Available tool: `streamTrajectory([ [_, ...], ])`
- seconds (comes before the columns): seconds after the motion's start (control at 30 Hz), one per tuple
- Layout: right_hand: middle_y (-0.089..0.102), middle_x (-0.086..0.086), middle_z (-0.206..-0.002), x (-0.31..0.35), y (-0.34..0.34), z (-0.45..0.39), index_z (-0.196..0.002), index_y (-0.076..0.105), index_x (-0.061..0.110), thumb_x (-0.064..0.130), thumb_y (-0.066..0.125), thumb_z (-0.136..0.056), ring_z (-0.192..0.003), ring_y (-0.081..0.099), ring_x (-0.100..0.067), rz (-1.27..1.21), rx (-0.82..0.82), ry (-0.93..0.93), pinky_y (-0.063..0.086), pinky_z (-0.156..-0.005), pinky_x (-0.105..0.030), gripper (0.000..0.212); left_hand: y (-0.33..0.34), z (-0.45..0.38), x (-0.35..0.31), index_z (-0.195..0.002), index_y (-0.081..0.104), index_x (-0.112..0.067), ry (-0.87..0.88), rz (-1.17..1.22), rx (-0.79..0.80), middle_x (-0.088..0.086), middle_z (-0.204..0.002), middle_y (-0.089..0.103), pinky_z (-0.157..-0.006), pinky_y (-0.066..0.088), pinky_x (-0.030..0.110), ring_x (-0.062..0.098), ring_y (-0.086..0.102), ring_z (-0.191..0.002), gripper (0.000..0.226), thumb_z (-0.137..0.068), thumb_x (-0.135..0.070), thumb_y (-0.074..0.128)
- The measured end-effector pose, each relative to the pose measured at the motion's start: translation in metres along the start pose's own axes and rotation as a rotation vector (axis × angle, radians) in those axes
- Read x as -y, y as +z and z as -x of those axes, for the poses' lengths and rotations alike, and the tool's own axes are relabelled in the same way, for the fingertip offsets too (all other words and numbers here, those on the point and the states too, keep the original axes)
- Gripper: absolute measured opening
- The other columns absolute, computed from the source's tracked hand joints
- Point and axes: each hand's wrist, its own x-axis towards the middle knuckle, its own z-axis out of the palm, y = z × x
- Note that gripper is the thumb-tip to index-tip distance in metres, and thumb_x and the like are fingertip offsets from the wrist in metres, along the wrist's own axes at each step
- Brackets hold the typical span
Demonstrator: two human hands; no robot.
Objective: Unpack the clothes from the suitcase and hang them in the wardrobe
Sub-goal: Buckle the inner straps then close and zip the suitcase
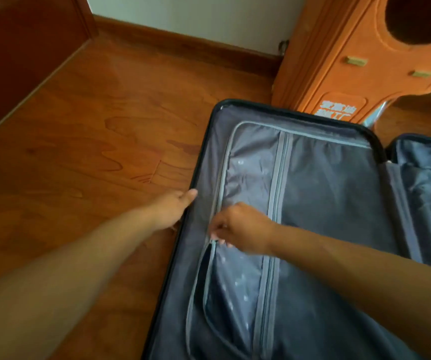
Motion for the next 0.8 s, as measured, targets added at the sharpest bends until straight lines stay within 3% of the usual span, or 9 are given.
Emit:
streamTrajectory([
  [0.1,0.075,0.001,-0.085,0.035,0.040,0.062,-0.093,0.074,0.016,0.015,0.064,-0.093,-0.076,0.066,-0.012,-0.076,0.088,-0.089,0.050,-0.073,-0.025,0.010,-0.001,0.026,-0.015,-0.115,0.064,-0.005,-0.068,-0.480,0.059,0.021,-0.128,0.063,-0.079,0.046,0.032,0.030,0.063,-0.100,0.063,-0.108,-0.054,0.026],
  [0.17,0.073,0.000,-0.084,0.047,0.063,0.082,-0.091,0.070,0.015,0.014,0.063,-0.092,-0.078,0.066,-0.018,-0.153,0.012,-0.065,0.052,-0.072,-0.029,0.008,0.004,0.050,-0.034,-0.119,0.061,-0.001,-0.025,-0.890,0.116,0.018,-0.126,0.061,-0.077,0.042,0.031,0.031,0.061,-0.108,0.052,-0.109,-0.044,0.033],
  [0.23,0.071,-0.002,-0.083,0.057,0.079,0.087,-0.089,0.069,0.014,0.015,0.062,-0.092,-0.078,0.065,-0.022,-0.290,-0.147,0.096,0.055,-0.074,-0.038,0.007,0.011,0.073,-0.048,-0.114,0.062,-0.003,0.048,-1.093,0.137,0.014,-0.117,0.064,-0.077,0.047,0.034,0.030,0.064,-0.105,0.044,-0.108,-0.039,0.039],
  [0.33,0.070,-0.010,-0.087,0.082,0.104,0.097,-0.089,0.066,0.011,0.014,0.062,-0.091,-0.084,0.065,-0.030,-0.391,-0.281,0.243,0.054,-0.073,-0.040,0.005,0.018,0.083,-0.057,-0.093,0.062,-0.001,-0.006,-1.031,0.256,0.014,-0.089,0.071,-0.059,0.054,0.032,0.026,0.066,-0.069,0.044,-0.108,-0.037,0.040],
  [0.4,0.068,-0.015,-0.094,0.103,0.127,0.115,-0.096,0.064,0.011,0.007,0.061,-0.088,-0.087,0.064,-0.037,-0.244,-0.151,0.177,0.053,-0.072,-0.042,0.010,0.023,0.084,-0.058,-0.099,0.061,0.005,-0.087,-0.932,0.328,0.015,-0.082,0.070,-0.061,0.058,0.034,0.026,0.068,-0.063,0.054,-0.106,-0.045,0.041],
  [0.5,0.063,-0.018,-0.103,0.104,0.151,0.158,-0.114,0.059,0.010,0.004,0.058,-0.087,-0.093,0.063,-0.042,0.089,0.050,0.056,0.055,-0.077,-0.051,0.027,0.035,0.085,-0.048,-0.125,0.055,0.002,0.000,-1.105,0.359,0.012,-0.091,0.062,-0.075,0.057,0.037,0.024,0.065,-0.074,0.058,-0.107,-0.050,0.037],
  [0.63,0.065,-0.012,-0.096,0.043,0.137,0.220,-0.099,0.066,0.014,0.013,0.067,-0.083,-0.085,0.065,-0.034,0.326,0.044,-0.076,0.058,-0.069,-0.045,0.016,0.052,0.085,-0.027,-0.131,0.055,-0.021,0.196,-1.450,0.323,0.005,-0.132,0.059,-0.081,0.048,0.034,0.026,0.061,-0.114,0.044,-0.105,-0.050,0.037],
  [0.73,0.065,-0.006,-0.097,-0.023,0.117,0.288,-0.104,0.067,0.020,0.020,0.075,-0.079,-0.089,0.063,-0.028,0.479,0.188,-0.053,0.056,-0.073,-0.039,0.026,0.056,0.077,-0.026,-0.127,0.059,-0.024,0.192,-1.496,0.355,0.003,-0.126,0.061,-0.076,0.047,0.032,0.023,0.062,-0.108,0.038,-0.106,-0.047,0.038],
  [0.8,0.064,0.000,-0.091,-0.065,0.102,0.333,-0.098,0.065,0.024,0.022,0.062,-0.087,-0.083,0.063,-0.024,0.592,0.153,-0.024,0.054,-0.070,-0.035,0.012,0.059,0.075,-0.030,-0.116,0.065,-0.025,0.179,-1.534,0.377,-0.002,-0.108,0.063,-0.075,0.050,0.031,0.020,0.063,-0.096,0.029,-0.104,-0.039,0.043],
])
